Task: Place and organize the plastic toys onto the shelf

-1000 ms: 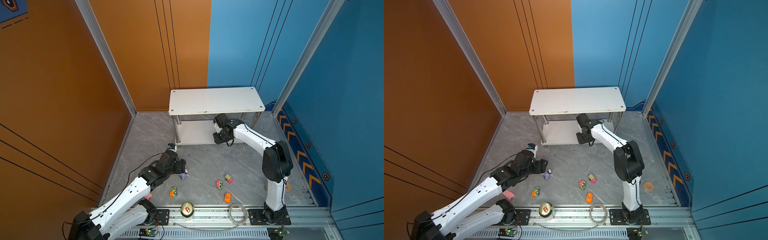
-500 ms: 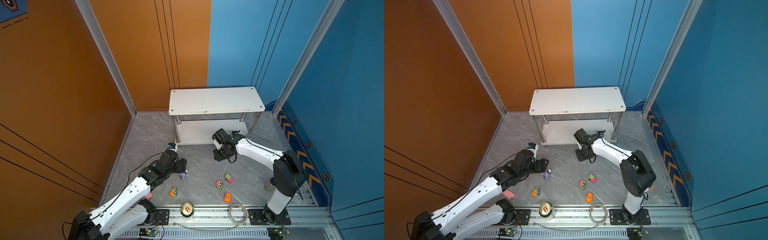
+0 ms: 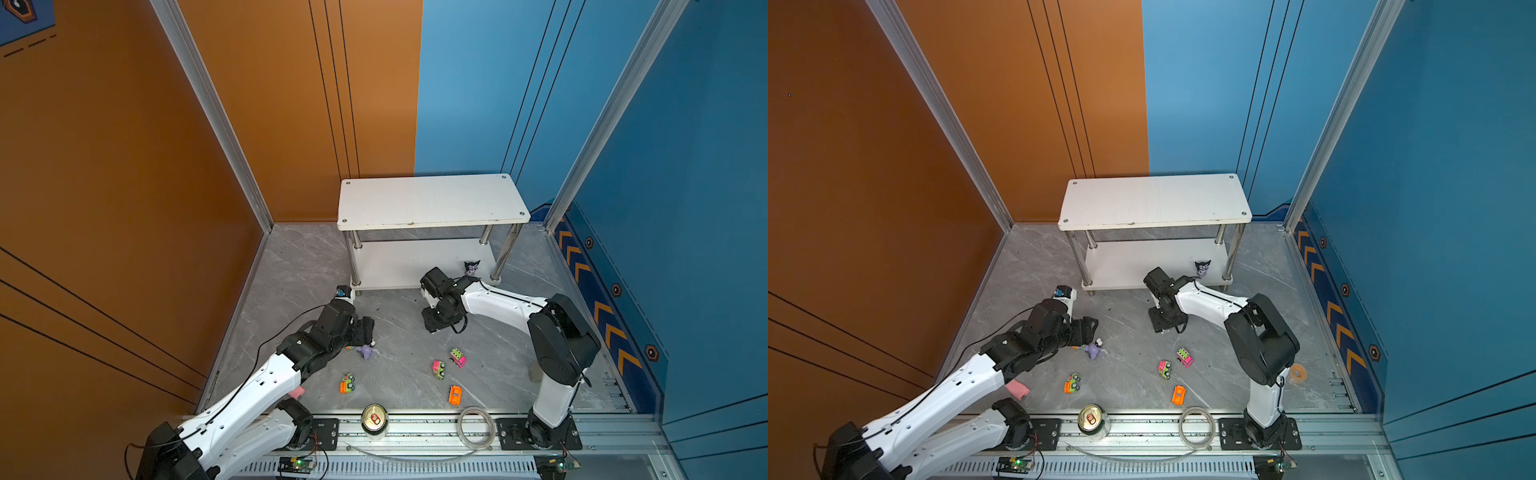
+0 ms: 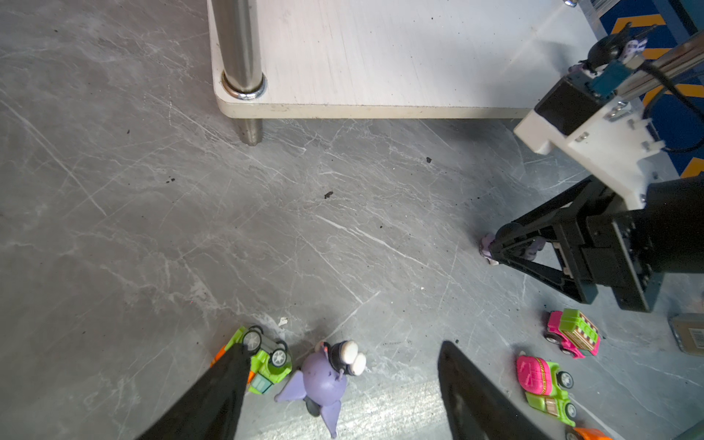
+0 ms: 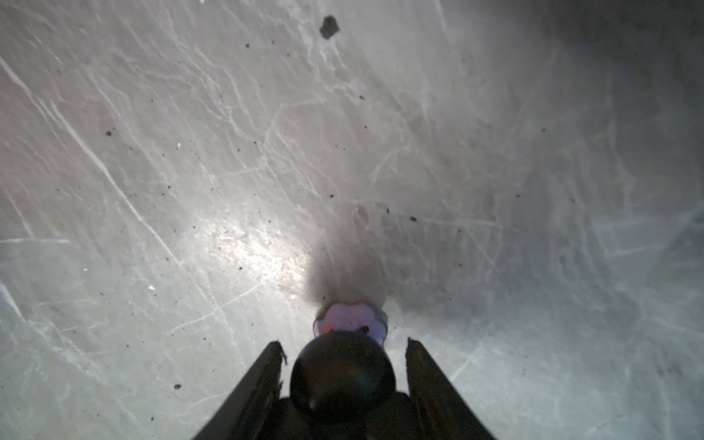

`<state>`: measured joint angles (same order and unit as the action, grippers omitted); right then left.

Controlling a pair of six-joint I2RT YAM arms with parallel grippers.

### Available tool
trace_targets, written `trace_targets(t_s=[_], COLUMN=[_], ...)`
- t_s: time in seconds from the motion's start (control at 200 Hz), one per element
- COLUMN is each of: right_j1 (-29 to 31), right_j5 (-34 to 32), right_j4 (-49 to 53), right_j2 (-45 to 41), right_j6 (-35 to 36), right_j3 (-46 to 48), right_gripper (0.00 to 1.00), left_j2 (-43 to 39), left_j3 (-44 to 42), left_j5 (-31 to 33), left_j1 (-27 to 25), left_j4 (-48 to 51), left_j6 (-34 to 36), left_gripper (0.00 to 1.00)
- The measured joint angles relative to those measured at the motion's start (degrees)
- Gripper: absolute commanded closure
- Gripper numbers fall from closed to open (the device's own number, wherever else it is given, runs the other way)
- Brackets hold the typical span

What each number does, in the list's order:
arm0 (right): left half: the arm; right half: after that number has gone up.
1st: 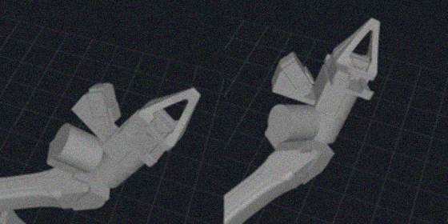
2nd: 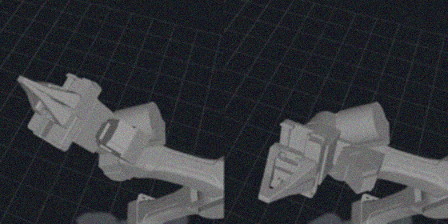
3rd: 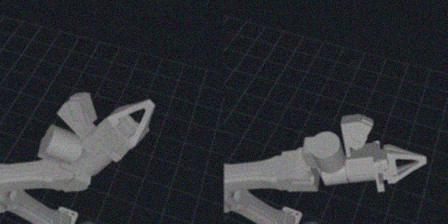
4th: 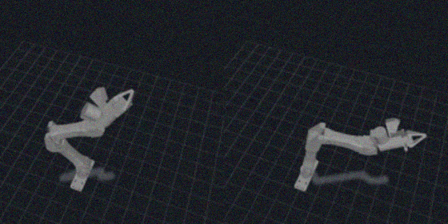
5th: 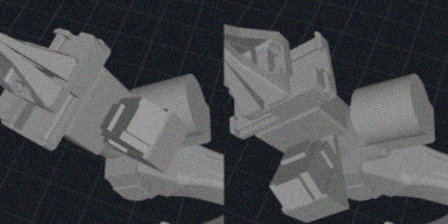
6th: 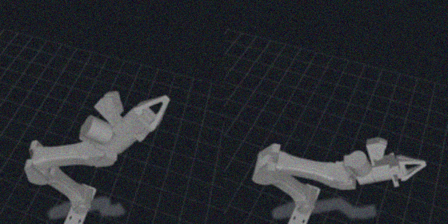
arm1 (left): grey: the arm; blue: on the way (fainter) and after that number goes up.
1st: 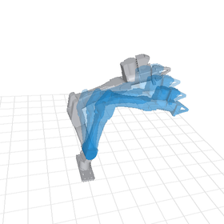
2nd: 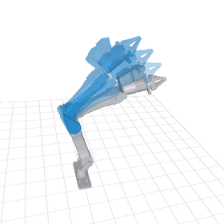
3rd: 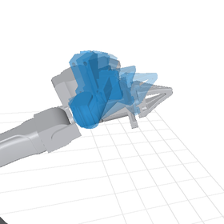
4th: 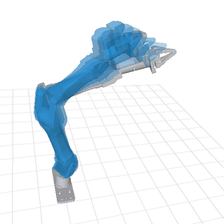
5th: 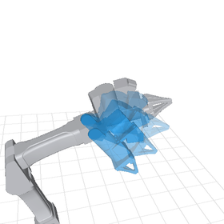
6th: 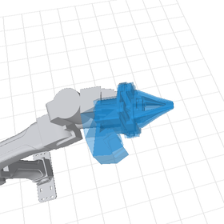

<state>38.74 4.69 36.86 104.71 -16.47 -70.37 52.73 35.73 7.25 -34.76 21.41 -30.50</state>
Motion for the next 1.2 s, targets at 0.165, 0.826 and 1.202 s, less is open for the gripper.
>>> trace_targets(t_s=[0.165, 0.826, 1.202], right_j1=[0.17, 4.37, 2.36], right_j5=[-0.44, -3.69, -4.44], right_j4=[-2.27, -16.46, -20.48], right_j2=[-0.24, -6.58, -6.58], right_j6=[-0.26, -0.68, 1.75], right_j3=[0.98, 13.16, 13.99], right_gripper=[0.24, 0.41, 0.23], left_j2=[-0.5, -5.7, -4.42], left_j3=[-0.04, -2.03, -2.03], left_j5=[0.0, 0.02, 0.02], left_j1=[0.0, 0.0, 0.0], left_j4=[0.07, 1.2, 1.2], left_j6=[0.0, -1.01, -1.03], left_gripper=[0.19, 0.19, 0.18])
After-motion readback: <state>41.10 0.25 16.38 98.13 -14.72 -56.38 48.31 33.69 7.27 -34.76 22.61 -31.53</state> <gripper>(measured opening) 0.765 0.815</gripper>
